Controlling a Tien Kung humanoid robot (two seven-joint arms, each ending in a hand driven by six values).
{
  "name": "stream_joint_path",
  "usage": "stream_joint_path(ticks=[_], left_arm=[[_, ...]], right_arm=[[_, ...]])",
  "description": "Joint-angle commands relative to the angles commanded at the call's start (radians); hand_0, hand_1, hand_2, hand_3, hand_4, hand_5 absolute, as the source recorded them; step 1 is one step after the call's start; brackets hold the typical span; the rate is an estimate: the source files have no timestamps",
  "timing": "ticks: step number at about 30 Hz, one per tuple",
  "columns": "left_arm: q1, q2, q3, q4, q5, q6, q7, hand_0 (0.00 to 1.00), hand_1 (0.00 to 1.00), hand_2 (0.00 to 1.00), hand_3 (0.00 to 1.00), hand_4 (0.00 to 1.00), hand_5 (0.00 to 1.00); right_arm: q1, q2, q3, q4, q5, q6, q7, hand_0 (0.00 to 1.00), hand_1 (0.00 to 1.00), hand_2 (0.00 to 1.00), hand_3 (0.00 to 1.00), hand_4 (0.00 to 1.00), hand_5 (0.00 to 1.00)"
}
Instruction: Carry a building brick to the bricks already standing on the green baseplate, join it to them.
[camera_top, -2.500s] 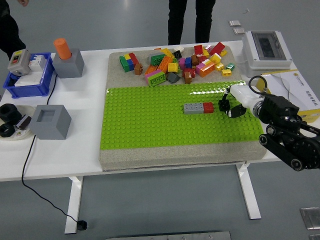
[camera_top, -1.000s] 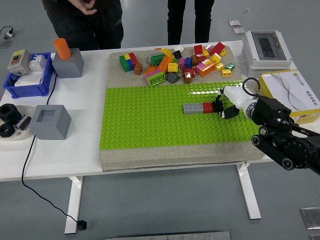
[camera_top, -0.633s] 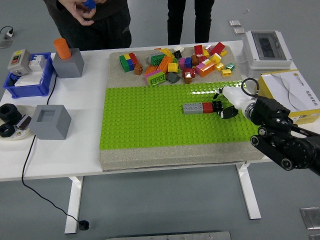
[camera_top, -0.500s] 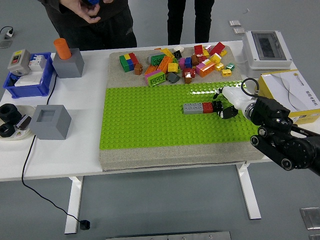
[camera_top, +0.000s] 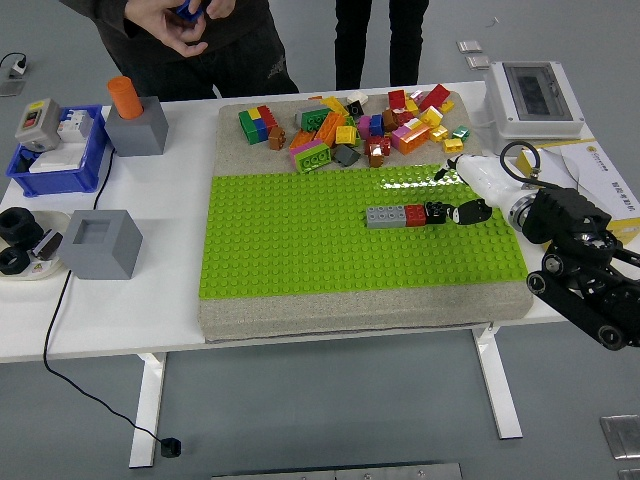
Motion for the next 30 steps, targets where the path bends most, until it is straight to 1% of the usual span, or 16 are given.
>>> stream_joint_path(ticks=[1, 2, 10, 15, 24, 30], left_arm=[[0.0, 0.0, -0.001, 0.0, 0.001, 0.0, 0.0, 0.773, 0.76, 0.699, 0.55, 0.998, 0.747], [-0.001, 0.0, -0.002, 0.0, 0.003, 0.0, 0.0, 0.773, 0.759, 0.698, 0.551, 0.998, 0.748], [-0.004, 0.001, -0.004, 0.0, 0.011, -0.001, 0.0, 0.773, 0.759, 0.698, 0.552, 0.998, 0.749], [-0.006, 0.001, -0.004, 0.0, 0.011, -0.001, 0.0, 0.772, 0.759, 0.698, 0.551, 0.998, 0.75], [-0.005, 0.0, 0.0, 0.0, 0.006, 0.001, 0.0, 0.772, 0.758, 0.698, 0.552, 0.998, 0.753], [-0.005, -0.001, -0.005, 0.0, 0.013, -0.001, 0.0, 0.772, 0.757, 0.698, 0.551, 0.998, 0.752]], right_arm=[[-0.002, 0.0, -0.003, 0.002, -0.011, -0.003, 0.002, 0.694, 0.819, 0.895, 0.662, 0.802, 0.328], [-0.004, 0.003, -0.004, -0.001, -0.019, -0.005, 0.005, 0.693, 0.819, 0.898, 0.647, 0.81, 0.415], [-0.006, 0.029, -0.013, -0.052, -0.019, -0.028, 0.028, 0.69, 0.818, 0.899, 0.648, 0.805, 0.425], [-0.005, 0.041, -0.023, -0.085, -0.007, -0.033, 0.034, 0.689, 0.82, 0.902, 0.648, 0.802, 0.426], [-0.027, 0.037, -0.015, -0.068, -0.012, -0.031, 0.027, 0.687, 0.823, 0.902, 0.646, 0.799, 0.424], [-0.022, 0.051, -0.023, -0.095, -0.006, -0.034, 0.032, 0.687, 0.824, 0.902, 0.646, 0.797, 0.425]])
